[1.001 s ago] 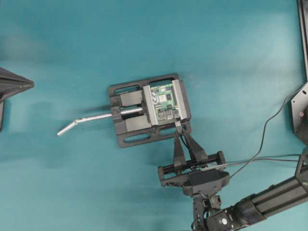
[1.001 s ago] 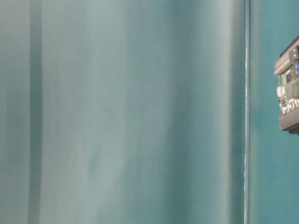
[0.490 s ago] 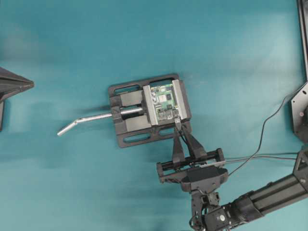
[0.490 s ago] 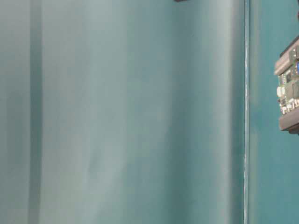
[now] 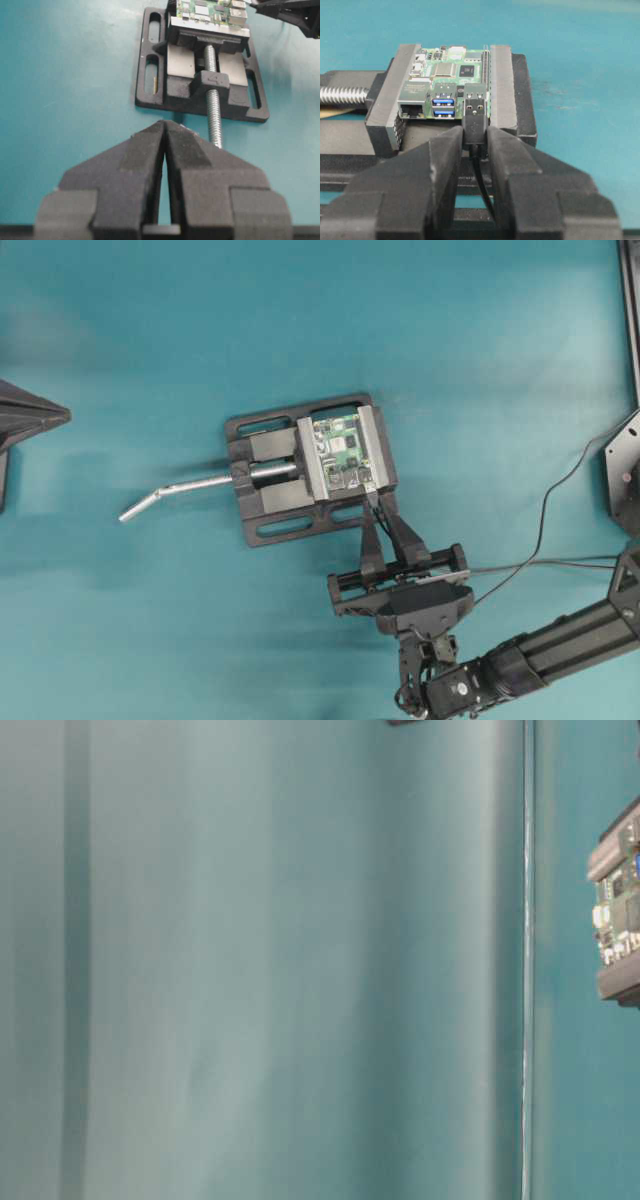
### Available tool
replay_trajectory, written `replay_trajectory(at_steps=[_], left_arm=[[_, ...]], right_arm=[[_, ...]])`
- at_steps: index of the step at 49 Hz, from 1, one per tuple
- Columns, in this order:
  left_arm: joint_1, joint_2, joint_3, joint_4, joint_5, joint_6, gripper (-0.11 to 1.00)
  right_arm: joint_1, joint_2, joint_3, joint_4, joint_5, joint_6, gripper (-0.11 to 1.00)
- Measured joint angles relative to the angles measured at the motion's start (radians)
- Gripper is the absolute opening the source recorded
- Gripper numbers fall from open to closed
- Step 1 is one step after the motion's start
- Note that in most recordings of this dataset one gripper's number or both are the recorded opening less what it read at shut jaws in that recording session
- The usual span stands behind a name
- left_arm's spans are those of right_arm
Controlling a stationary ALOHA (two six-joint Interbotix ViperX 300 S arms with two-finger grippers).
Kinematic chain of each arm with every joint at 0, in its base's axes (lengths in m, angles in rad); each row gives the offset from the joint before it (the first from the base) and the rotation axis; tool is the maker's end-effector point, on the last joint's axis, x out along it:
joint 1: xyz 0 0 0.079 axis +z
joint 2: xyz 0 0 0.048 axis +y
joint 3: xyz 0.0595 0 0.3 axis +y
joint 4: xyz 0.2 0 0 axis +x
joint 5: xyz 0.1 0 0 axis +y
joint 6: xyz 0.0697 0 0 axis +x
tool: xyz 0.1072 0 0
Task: Insert the USB into the fixed PCB.
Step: 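Align the plug with the upper black USB port on the board, then push the plug forward into the black USB port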
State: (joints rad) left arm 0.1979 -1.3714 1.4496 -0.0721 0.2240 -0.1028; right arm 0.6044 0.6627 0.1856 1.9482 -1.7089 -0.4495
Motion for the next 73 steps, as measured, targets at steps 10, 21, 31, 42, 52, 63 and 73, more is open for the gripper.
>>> replay_trajectory(at_steps=[10, 21, 31, 42, 52, 63, 73], left_arm=[[0.002, -0.002, 0.0, 0.0, 0.0, -0.002, 0.0], [0.002, -0.002, 0.0, 0.002, 0.0, -0.002, 0.0], [0.002, -0.002, 0.0, 0.0, 0.0, -0.002, 0.0], [0.002, -0.002, 0.0, 0.0, 0.0, -0.002, 0.0], [0.002, -0.002, 0.0, 0.002, 0.0, -0.002, 0.0], [0.002, -0.002, 0.0, 0.002, 0.0, 0.0, 0.0], [0.0, -0.002, 0.0, 0.002, 0.0, -0.002, 0.0]], right_arm=[[-0.002, -0.002, 0.0, -0.002, 0.014, 0.0, 0.2], [-0.002, 0.0, 0.003, -0.002, 0.015, 0.0, 0.2], [-0.003, 0.0, 0.003, -0.002, 0.015, 0.002, 0.2], [-0.009, -0.011, 0.003, 0.0, 0.014, 0.0, 0.2], [-0.009, -0.012, 0.003, 0.0, 0.014, 0.0, 0.2], [-0.009, -0.015, 0.003, -0.002, 0.009, -0.002, 0.2], [-0.011, -0.023, 0.003, -0.008, 0.006, -0.002, 0.2]])
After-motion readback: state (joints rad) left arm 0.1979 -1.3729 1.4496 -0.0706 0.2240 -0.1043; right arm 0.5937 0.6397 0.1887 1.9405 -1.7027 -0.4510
